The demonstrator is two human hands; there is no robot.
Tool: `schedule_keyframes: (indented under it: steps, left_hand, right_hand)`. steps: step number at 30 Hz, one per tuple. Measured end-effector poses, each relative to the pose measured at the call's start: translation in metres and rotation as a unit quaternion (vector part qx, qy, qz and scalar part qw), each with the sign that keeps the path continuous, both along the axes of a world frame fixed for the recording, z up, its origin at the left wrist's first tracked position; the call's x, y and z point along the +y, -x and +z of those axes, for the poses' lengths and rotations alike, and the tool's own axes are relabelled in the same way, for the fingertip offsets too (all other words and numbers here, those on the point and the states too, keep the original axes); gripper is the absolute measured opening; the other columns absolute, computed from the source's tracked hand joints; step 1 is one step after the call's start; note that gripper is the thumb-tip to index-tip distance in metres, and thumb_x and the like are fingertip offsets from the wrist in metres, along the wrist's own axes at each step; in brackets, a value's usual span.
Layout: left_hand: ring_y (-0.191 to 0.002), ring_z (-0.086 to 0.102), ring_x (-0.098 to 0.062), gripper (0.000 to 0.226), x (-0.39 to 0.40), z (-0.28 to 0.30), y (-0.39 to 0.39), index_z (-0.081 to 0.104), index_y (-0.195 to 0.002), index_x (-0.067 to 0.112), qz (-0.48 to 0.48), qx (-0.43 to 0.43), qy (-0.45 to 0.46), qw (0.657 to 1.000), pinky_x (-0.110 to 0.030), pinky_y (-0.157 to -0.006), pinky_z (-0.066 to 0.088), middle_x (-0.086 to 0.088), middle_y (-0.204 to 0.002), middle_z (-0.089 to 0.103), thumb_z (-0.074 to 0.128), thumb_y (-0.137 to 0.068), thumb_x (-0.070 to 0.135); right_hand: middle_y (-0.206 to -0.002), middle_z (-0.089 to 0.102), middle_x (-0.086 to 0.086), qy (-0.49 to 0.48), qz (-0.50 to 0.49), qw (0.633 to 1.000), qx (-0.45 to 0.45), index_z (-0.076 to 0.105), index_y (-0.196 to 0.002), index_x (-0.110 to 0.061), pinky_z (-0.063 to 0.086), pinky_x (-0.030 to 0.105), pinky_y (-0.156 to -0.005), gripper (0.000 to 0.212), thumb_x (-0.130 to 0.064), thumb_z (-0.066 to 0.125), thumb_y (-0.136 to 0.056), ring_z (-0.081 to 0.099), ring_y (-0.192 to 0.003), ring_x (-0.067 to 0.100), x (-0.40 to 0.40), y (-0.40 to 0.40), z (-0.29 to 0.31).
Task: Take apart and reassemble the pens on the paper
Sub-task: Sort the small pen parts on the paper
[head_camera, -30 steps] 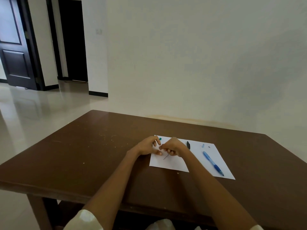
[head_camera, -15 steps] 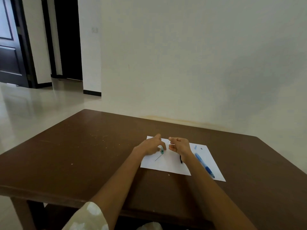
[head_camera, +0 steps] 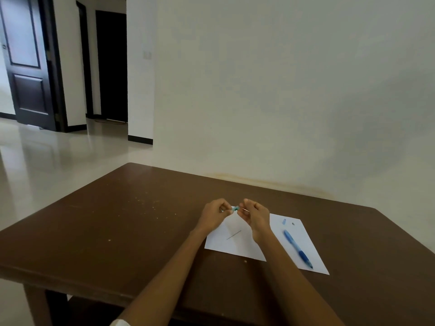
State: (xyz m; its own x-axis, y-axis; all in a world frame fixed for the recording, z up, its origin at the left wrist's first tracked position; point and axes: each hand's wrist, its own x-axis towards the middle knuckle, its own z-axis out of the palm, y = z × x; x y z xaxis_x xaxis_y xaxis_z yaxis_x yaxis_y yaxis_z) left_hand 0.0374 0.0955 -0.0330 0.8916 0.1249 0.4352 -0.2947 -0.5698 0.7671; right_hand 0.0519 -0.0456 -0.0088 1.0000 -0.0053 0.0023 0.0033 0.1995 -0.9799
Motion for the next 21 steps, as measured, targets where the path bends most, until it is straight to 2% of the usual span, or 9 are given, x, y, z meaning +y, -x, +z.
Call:
schedule_keyframes:
  steps: [2,4,7,11,13,16,21]
  left_hand:
    - [-0.073,0.057,-0.001,0.003,0.0,0.001,0.001,0.065,-0.083,0.016,0.002,-0.008,0.025,1.0,-0.009,-0.062,0.045,0.008,-0.082,0.063,0.068,-0.083,0.017]
    - [-0.073,0.057,-0.001,0.005,-0.001,0.0,0.003,0.067,-0.086,0.012,0.007,-0.009,0.045,0.999,-0.009,-0.062,0.045,0.005,-0.083,0.064,0.068,-0.083,0.016]
    - [-0.074,0.058,-0.002,0.009,-0.002,-0.003,0.006,0.068,-0.089,0.008,0.015,-0.009,0.072,0.997,-0.011,-0.065,0.046,0.001,-0.086,0.066,0.068,-0.083,0.015]
    - [-0.076,0.06,-0.008,0.008,-0.001,-0.003,0.008,0.068,-0.09,0.007,0.015,-0.013,0.086,0.996,-0.013,-0.068,0.048,-0.009,-0.091,0.069,0.067,-0.084,0.013]
    - [-0.078,0.061,-0.01,0.009,0.0,-0.002,0.01,0.068,-0.09,0.006,0.021,-0.015,0.095,0.995,-0.017,-0.07,0.049,-0.011,-0.091,0.069,0.067,-0.084,0.013]
    - [-0.079,0.061,-0.009,0.014,0.004,-0.001,0.01,0.07,-0.094,0.005,0.041,-0.018,0.095,0.994,-0.013,-0.068,0.048,-0.01,-0.093,0.071,0.067,-0.084,0.014]
    - [-0.086,0.063,-0.011,0.022,0.01,0.003,0.01,0.071,-0.105,0.006,0.051,-0.013,0.099,0.994,-0.017,-0.074,0.048,-0.009,-0.1,0.072,0.067,-0.084,0.014]
  right_hand:
    - [-0.096,0.07,0.013,0.004,0.011,1.0,0.0,0.066,-0.106,-0.003,0.057,0.022,-0.069,0.02,-0.017,0.058,-0.093,0.069,-0.087,0.021,0.003,0.0,0.002]
    - [-0.096,0.07,0.014,0.012,0.014,1.0,0.0,0.066,-0.105,-0.003,0.057,0.022,-0.07,0.02,-0.017,0.059,-0.093,0.069,-0.087,0.021,0.004,0.0,0.002]
    - [-0.093,0.07,0.014,0.019,0.027,0.999,-0.005,0.067,-0.102,-0.003,0.058,0.021,-0.069,0.018,-0.015,0.059,-0.093,0.069,-0.083,0.019,0.005,0.001,0.002]
    - [-0.088,0.071,0.008,0.075,0.053,0.995,-0.028,0.068,-0.095,-0.009,0.058,0.018,-0.065,0.012,-0.015,0.058,-0.093,0.071,-0.08,0.018,0.008,0.003,0.0]
    - [-0.089,0.072,0.009,0.09,0.069,0.993,-0.039,0.069,-0.097,-0.007,0.059,0.019,-0.067,0.014,-0.015,0.059,-0.092,0.071,-0.082,0.019,0.008,0.003,0.002]
    - [-0.095,0.071,0.016,0.115,0.099,0.987,-0.056,0.069,-0.103,-0.001,0.059,0.023,-0.074,0.02,-0.014,0.061,-0.091,0.07,-0.085,0.022,0.007,0.002,0.009]
    - [-0.099,0.07,0.016,0.173,0.139,0.971,-0.089,0.067,-0.111,0.002,0.059,0.021,-0.073,0.024,-0.009,0.06,-0.091,0.069,-0.083,0.019,0.009,-0.003,0.022]
